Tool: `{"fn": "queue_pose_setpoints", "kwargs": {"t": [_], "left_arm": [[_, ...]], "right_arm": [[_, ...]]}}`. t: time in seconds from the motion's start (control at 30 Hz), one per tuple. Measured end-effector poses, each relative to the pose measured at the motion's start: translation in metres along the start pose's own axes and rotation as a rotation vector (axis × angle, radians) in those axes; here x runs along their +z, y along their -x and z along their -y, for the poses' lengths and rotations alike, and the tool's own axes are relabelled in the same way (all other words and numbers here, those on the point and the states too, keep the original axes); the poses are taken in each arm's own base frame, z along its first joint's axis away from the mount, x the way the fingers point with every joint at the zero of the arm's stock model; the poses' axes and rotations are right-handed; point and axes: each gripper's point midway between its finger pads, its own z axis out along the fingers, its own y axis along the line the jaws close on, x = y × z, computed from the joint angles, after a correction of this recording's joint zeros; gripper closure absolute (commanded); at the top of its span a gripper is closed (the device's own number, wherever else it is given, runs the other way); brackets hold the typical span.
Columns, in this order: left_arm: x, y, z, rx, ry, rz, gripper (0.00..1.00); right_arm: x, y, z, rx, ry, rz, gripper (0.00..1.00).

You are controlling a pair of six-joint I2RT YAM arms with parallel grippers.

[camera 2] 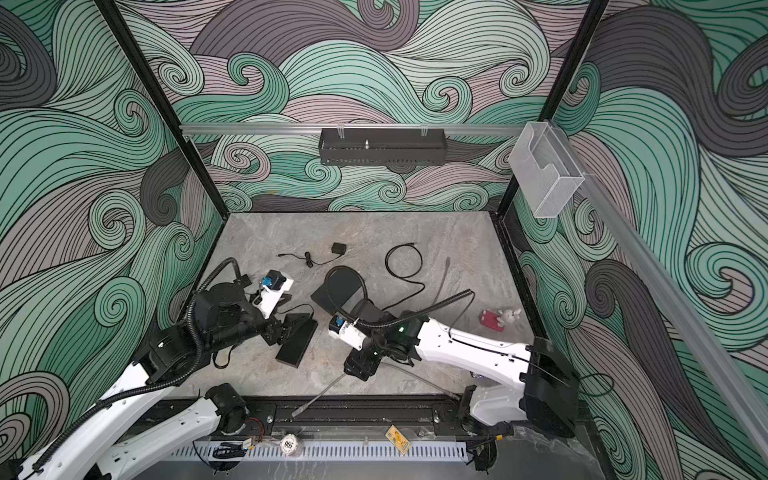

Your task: Insert the plug into the switch port

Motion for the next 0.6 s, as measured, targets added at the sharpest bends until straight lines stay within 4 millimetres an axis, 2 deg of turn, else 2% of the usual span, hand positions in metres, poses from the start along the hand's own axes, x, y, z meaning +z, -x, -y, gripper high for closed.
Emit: {"fn": "queue_pose_setpoints", "kwargs": {"t": [0.1,0.2,0.33,0.43,0.6], "left_arm": [[-0.018,0.001,-0.021,-0.117,0.102,0.04,0.26],[-0.044,0.004,-0.027,-0.185,0.132,0.125,0.26],[-0.081,0.01,-0.031,-0.231,0.143,0.261,0.27],[-0.086,0.006,-0.033,-0.248,0.152,0.265,0.27],[-0.084,-0.001,-0.034,-0.264,0.157,0.235,0.28]], "right_arm": [[0.023,-0.012,-0.008,-0.078,-0.024,-0.078,0.34],[0.046,-0.023,-0.02,-0.179,-0.044,-0.16,0.36],[0.071,-0.023,-0.03,-0.311,-0.086,-0.225,0.43],[0.086,-0.015,-0.035,-0.396,-0.127,-0.235,0.51],[0.098,0.002,-0.042,-0.493,-0.167,-0.211,0.56]]}}
